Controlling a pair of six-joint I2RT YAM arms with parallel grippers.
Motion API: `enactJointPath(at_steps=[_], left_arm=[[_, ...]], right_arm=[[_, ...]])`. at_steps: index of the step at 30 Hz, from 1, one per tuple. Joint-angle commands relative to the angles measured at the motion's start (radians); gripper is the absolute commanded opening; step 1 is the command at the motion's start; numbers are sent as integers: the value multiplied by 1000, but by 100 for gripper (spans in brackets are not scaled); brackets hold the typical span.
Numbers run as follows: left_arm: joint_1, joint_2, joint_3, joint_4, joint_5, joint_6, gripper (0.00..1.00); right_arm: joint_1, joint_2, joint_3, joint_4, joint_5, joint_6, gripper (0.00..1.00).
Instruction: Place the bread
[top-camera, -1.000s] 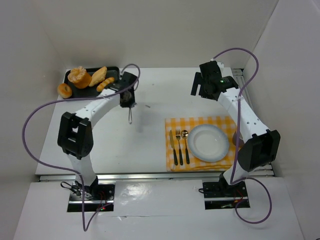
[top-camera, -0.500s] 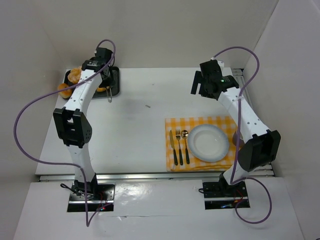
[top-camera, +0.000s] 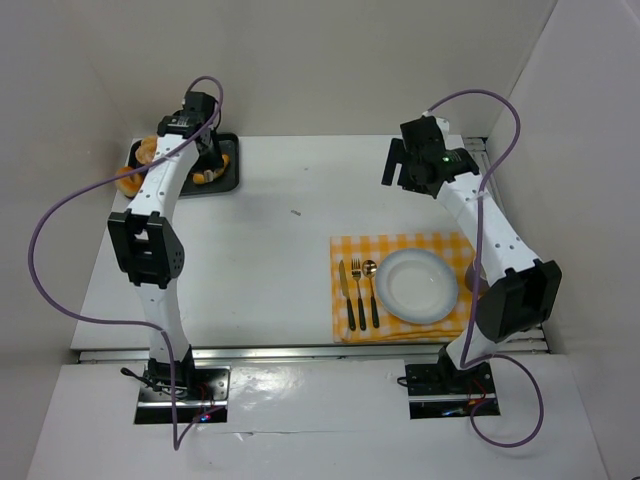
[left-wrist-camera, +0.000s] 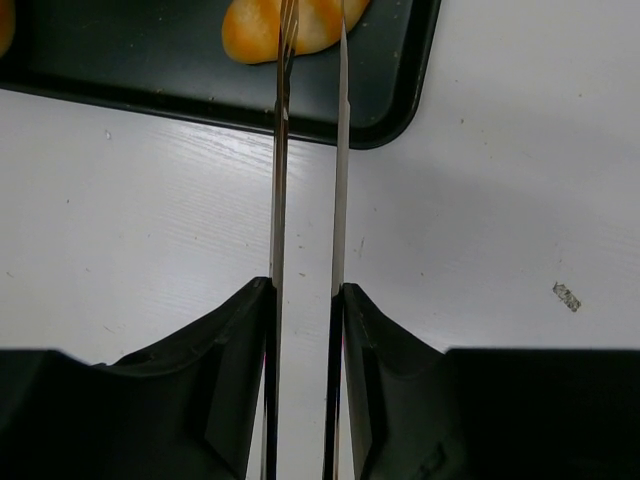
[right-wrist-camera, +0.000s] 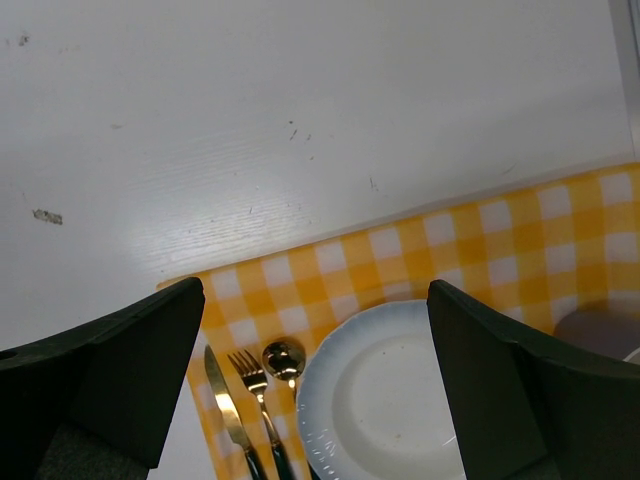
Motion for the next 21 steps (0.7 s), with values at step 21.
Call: enactJointPath(at_steps=[21], left_arm=[[-57,104,58,38,-158,100,58]], right_arm=[[-4,31,87,-19,12,-11,100]])
